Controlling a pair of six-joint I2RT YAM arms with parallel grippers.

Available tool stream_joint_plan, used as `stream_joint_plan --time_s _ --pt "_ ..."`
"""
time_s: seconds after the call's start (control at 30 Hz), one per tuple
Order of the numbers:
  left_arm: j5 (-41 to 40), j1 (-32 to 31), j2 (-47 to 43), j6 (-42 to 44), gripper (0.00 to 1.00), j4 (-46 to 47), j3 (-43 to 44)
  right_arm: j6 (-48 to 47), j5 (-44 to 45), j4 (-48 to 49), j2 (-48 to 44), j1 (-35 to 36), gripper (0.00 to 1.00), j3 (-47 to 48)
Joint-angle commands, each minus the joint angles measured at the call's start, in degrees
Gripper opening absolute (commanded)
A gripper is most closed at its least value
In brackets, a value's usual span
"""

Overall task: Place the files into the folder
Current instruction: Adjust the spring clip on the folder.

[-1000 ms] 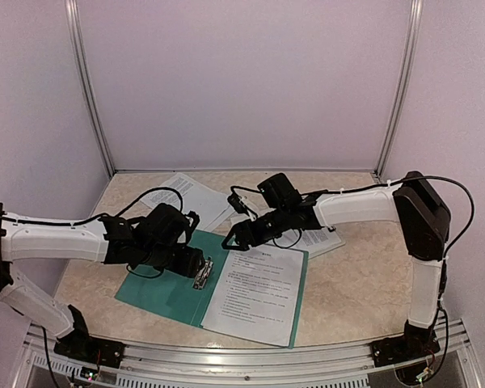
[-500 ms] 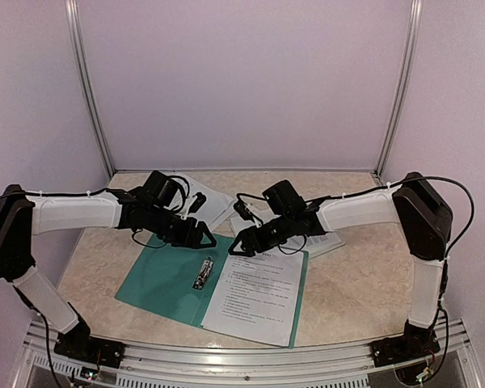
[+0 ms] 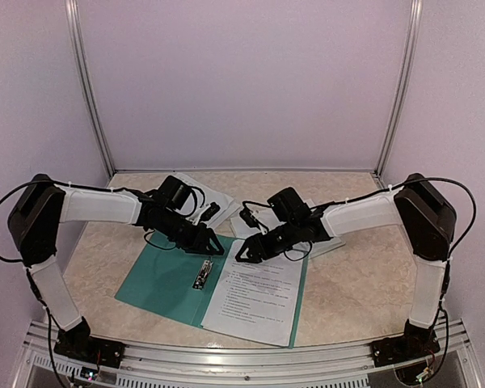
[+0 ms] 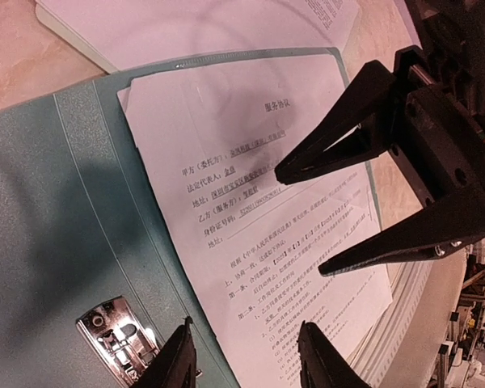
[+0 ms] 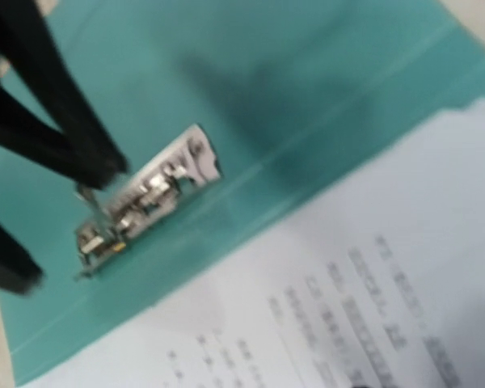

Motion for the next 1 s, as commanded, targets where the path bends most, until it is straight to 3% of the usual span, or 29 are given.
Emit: stream_joint_plan --time_s 0.0,0.5,0.73,0.97 --pt "2.3 0.4 0.9 1.7 0.38 -0.9 0.6 0.4 0.0 1.0 1.5 -0.7 0.53 -2.0" --pt "-0.2 0.5 2.9 2.2 0.34 -1.5 -0.5 0.6 -1.1 2.2 4.0 -0.8 0.5 -3.4" --pt "-0.3 0.3 1.1 1.7 0.27 -1.1 -2.6 0.5 -1.3 1.9 4.7 -0.8 0.5 -3.2" --pt "-3.4 0.5 -2.5 1.5 0.44 2.1 -4.5 0.5 -1.9 2.1 5.3 -0.8 0.49 -3.1"
